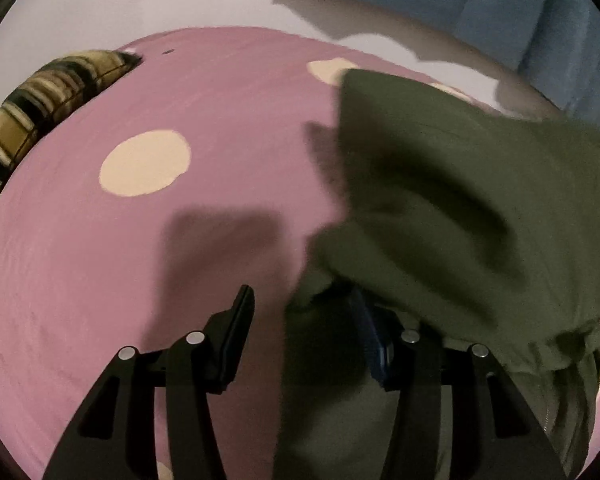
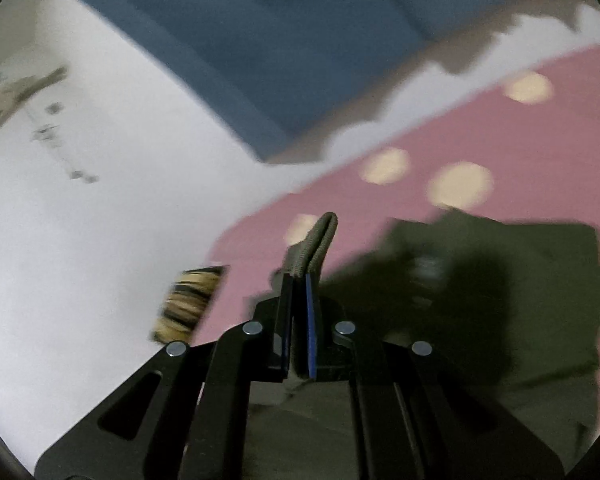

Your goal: Fold small clothes

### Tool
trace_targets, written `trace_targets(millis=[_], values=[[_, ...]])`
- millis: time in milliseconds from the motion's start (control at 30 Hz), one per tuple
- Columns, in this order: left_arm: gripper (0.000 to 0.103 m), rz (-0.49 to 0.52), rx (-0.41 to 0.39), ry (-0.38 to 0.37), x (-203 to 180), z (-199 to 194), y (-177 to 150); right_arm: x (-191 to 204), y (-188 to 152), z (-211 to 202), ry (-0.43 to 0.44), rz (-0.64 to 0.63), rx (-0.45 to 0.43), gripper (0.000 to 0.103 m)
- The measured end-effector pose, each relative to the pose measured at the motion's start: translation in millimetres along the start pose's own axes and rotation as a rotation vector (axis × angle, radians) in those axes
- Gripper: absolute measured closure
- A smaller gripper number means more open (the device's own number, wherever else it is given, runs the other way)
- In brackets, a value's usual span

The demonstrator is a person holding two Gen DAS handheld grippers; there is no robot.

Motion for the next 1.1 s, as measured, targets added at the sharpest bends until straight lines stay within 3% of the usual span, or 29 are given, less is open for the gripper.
trace_targets(millis=[200,300,533,1100], values=[[0.052,-0.061,0.071,-0.014,19.0,19.5,0.1,-127.0,-43.6,14.4,-0.187,0.211,0.063,0.097],[0.052,-0.059,0.068,-0.01,21.0,20.0,1.3,-153.9,-57.7,23.1,-0.217,0.252,0.088,0.097],[0.049,-0.051,0.07,0.004,16.9,17.6,-5.2,-155.3,-68.4,11.1,-0.231,0.244,0.042,0.097],[0.046,-0.027,0.067,0.021,13.1,24.1,-4.7,-183.7,-89.0,20.9,-0.271,0.297,0.07,0.098]])
Point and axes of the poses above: each gripper's, at about its wrist camera, not at the fingertips, and z roughly the way its jaws point, x to its left, y to its top, the point moved 7 cm from there along z, roughly the way its jaws point, and after that the axes turned 15 degrees about x, right-handed, at the moved point
